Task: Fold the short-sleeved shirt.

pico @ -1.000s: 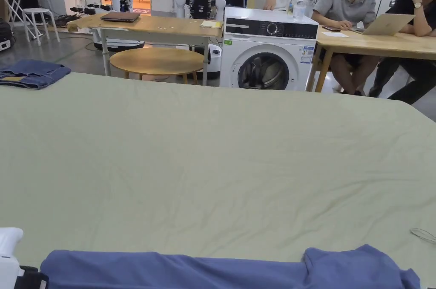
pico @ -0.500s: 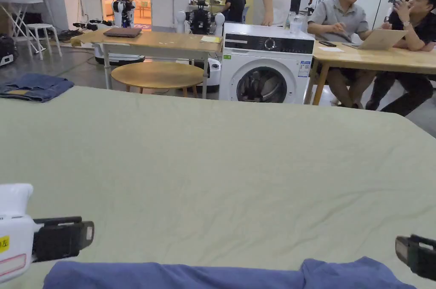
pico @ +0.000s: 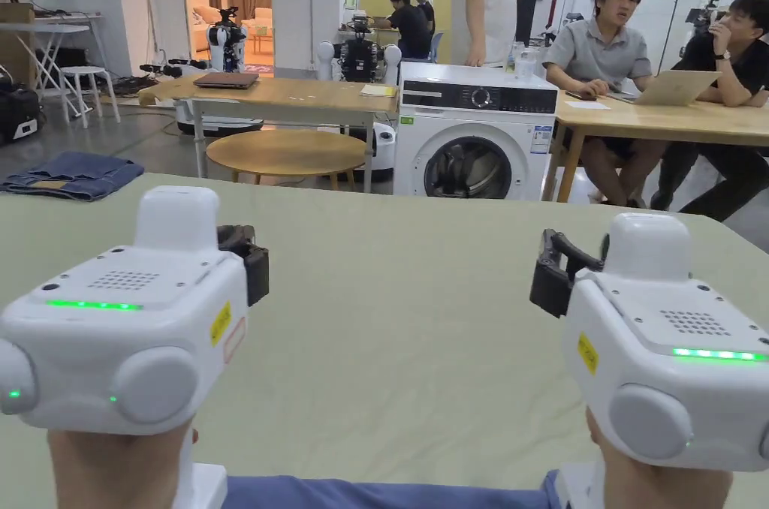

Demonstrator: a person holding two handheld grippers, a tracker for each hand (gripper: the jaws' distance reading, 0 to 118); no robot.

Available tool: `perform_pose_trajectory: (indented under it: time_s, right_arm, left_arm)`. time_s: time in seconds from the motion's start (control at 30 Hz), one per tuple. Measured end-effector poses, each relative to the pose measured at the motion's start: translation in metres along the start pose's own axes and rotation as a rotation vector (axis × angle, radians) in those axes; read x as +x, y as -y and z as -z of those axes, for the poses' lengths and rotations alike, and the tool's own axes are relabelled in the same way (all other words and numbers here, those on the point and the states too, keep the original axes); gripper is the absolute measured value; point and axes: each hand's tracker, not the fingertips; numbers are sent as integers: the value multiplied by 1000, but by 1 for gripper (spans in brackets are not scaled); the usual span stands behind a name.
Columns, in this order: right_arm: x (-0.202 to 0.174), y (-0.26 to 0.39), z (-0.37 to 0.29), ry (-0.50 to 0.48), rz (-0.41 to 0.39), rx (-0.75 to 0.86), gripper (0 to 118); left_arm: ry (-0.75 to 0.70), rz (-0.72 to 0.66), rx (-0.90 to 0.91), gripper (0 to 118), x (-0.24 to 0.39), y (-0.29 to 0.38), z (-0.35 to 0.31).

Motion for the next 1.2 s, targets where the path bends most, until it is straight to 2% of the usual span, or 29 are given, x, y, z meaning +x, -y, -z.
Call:
perform_pose_trajectory:
  time_s: [0.03,0.1,0.17,0.23,0.3,0.47,0.53,0.6,0.63,0.67,0.7,0.83,0.9,0.97,1.07,1.1,1.2]
  right_arm:
    - [-6,3,1,0,-4,3,0]
    - [-12,3,3,3,-17,12,0]
    - [-21,7,5,-39,-23,-8,0]
    - [-25,9,6,-42,-43,-8,0]
    - [-26,11,2,-51,-45,-14,0]
    - [-28,15,3,-58,-46,-23,0]
    - [-31,18,6,-65,-38,-34,0]
    - [-34,22,8,-72,-39,-50,0]
    - [-36,24,9,-75,-41,-57,0]
    - [-39,27,9,-78,-48,-64,0]
    - [-42,29,10,-81,-53,-73,0]
    - [-50,37,15,-98,-46,-109,0]
    - [-54,39,15,-100,-50,-116,0]
    - [-58,39,14,-108,-61,-120,0]
    - [-61,39,12,-113,-68,-119,0]
    - [-61,38,12,-115,-68,-119,0]
    - [-60,38,10,-109,-61,-117,0]
  left_arm:
    - [-24,10,11,0,1,1,1]
    - [-16,-1,-1,0,-4,3,3]
    - [7,-23,-28,0,-14,5,4]
    - [44,-89,-86,0,-35,9,8]
    - [145,-245,-172,0,-71,15,14]
    - [477,-745,-426,0,-180,68,32]
    - [517,-847,-516,16,-213,99,35]
    - [431,-820,-598,31,-231,119,29]
    - [400,-779,-637,60,-241,131,27]
    - [396,-764,-686,79,-250,142,26]
    - [408,-770,-728,90,-251,150,23]
    - [492,-885,-869,91,-250,192,27]
    - [504,-870,-928,91,-237,207,36]
    - [568,-890,-884,91,-225,206,43]
    - [631,-1003,-887,89,-206,213,60]
    - [647,-1017,-902,81,-205,216,63]
    - [587,-950,-952,21,-185,220,71]
